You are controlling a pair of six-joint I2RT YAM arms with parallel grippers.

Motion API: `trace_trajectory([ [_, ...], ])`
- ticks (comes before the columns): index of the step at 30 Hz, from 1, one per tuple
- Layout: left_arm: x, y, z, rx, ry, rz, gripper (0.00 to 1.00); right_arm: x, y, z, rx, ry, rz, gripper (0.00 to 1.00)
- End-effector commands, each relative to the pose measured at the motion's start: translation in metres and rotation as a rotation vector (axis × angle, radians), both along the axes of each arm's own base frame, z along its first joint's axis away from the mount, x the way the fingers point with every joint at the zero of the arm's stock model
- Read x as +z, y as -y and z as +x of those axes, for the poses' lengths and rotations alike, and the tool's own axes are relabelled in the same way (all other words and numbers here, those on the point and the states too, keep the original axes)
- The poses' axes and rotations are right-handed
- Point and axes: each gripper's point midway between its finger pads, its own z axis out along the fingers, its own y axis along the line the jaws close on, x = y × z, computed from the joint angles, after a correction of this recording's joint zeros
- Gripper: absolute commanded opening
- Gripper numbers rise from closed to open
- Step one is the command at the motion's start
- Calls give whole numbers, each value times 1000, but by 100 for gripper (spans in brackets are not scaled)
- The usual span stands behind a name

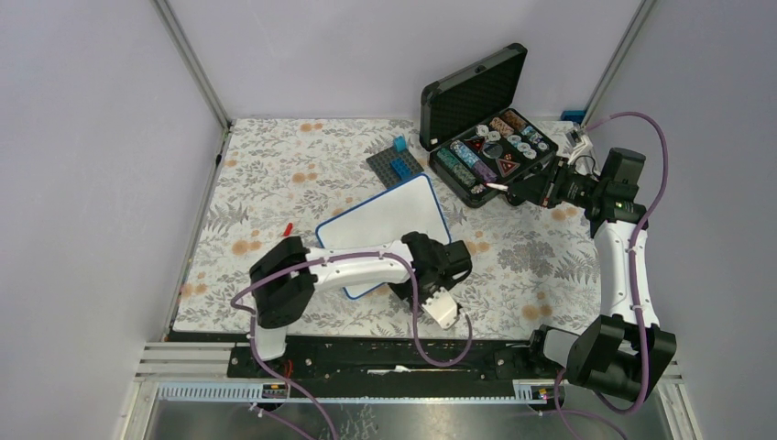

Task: Write a sentence on the whiteboard
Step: Adjust the whiteboard at the center of the board.

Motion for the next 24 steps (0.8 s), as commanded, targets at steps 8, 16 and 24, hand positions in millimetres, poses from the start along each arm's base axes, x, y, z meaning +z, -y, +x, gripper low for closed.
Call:
trace_trajectory([
  [8,156,25,6,542,-293,-586,68,22,4,11,-21,70,3,0],
  [16,220,-67,115,1058,-421,-944,66,19,2,9,-8,59,24,0],
  [24,199,-124,150,1317,-625,-1022,64,11,-4,1,28,33,61,0],
])
